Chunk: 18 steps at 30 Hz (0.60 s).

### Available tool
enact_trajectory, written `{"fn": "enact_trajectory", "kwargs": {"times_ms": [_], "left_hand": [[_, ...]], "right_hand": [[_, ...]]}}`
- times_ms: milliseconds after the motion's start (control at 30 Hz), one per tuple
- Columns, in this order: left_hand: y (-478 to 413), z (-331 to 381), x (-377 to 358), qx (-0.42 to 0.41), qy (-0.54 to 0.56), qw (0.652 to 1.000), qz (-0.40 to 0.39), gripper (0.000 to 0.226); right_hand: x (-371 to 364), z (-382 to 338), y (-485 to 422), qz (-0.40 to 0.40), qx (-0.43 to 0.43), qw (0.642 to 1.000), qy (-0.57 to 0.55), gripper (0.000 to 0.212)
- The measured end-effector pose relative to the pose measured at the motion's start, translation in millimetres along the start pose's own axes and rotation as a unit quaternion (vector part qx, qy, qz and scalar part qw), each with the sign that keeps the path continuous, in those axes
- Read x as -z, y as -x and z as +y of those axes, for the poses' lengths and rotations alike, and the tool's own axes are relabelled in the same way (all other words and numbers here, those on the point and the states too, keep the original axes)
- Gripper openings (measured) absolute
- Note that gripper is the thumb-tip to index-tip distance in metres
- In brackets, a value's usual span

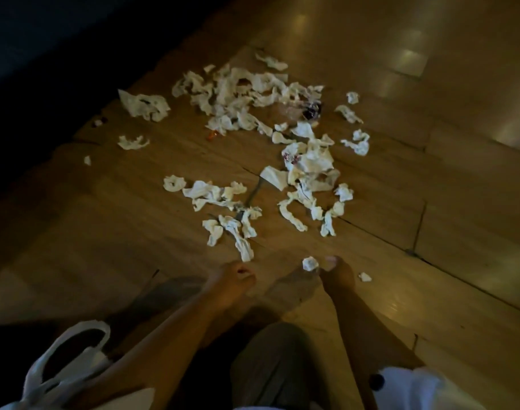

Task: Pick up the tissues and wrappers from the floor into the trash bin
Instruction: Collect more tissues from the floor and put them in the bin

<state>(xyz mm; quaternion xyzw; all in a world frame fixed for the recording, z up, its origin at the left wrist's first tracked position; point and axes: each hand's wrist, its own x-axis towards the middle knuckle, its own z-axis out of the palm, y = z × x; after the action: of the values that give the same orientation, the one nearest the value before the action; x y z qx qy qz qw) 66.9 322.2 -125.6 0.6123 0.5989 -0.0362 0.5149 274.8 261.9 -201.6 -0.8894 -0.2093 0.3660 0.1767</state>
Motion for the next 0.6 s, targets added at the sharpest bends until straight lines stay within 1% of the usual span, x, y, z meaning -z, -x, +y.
{"fn": "enact_trajectory", "kwargs": {"times_ms": [67,100,167,200,267,333,367,400,433,467,500,533,567,600], "left_hand": [[-15,-4,-6,-0.001,-0.011,1.0,-0.009,0.033],[-23,-6,-9,-0.002,-0.011,1.0,-0.012,0.034],[-37,-10,-14,0.003,-0.02,1.0,-0.013,0.035],[-44,-11,-17,0.005,-0.03,0.999,-0.011,0.035],[-60,-11,-21,0.008,-0.043,0.999,-0.006,0.037],[-77,-12,-27,0.013,-0.048,0.999,0.004,0.04],[-85,-13,-30,0.011,-0.051,0.999,0.005,0.041],[-94,-14,-32,0.012,-0.055,0.998,0.003,0.042],[-102,-14,-36,0.017,-0.06,0.998,0.004,0.045],[-108,-14,-39,0.024,-0.064,0.997,0.027,0.051],[-113,-14,-43,0.032,-0.061,0.994,0.08,0.062],[-116,-13,-46,0.043,-0.048,0.986,0.15,0.076],[-118,-12,-47,0.056,-0.031,0.975,0.212,0.088],[-123,-11,-47,0.065,-0.018,0.966,0.251,0.098]], "right_hand": [[-9,5,-17,-0.002,0.043,0.998,0.039,0.034],[-14,5,-24,-0.009,0.057,0.997,0.044,0.038],[-28,8,-33,-0.029,0.053,0.997,0.039,0.044],[-35,11,-38,-0.032,0.055,0.998,0.027,0.04],[-43,21,-40,-0.019,0.071,0.997,-0.007,0.026],[-41,32,-38,0.034,0.063,0.995,-0.064,0.019],[-35,38,-37,0.082,0.046,0.991,-0.091,0.021],[-29,45,-39,0.146,0.021,0.983,-0.107,0.024],[-20,49,-40,0.194,-0.022,0.976,-0.095,0.029],[-14,57,-44,0.222,-0.06,0.969,-0.095,0.035],[-10,63,-49,0.223,-0.099,0.964,-0.107,0.04],[-8,68,-54,0.218,-0.126,0.96,-0.127,0.044],[-8,73,-59,0.211,-0.144,0.955,-0.151,0.046],[-10,77,-64,0.203,-0.154,0.95,-0.182,0.044]]}}
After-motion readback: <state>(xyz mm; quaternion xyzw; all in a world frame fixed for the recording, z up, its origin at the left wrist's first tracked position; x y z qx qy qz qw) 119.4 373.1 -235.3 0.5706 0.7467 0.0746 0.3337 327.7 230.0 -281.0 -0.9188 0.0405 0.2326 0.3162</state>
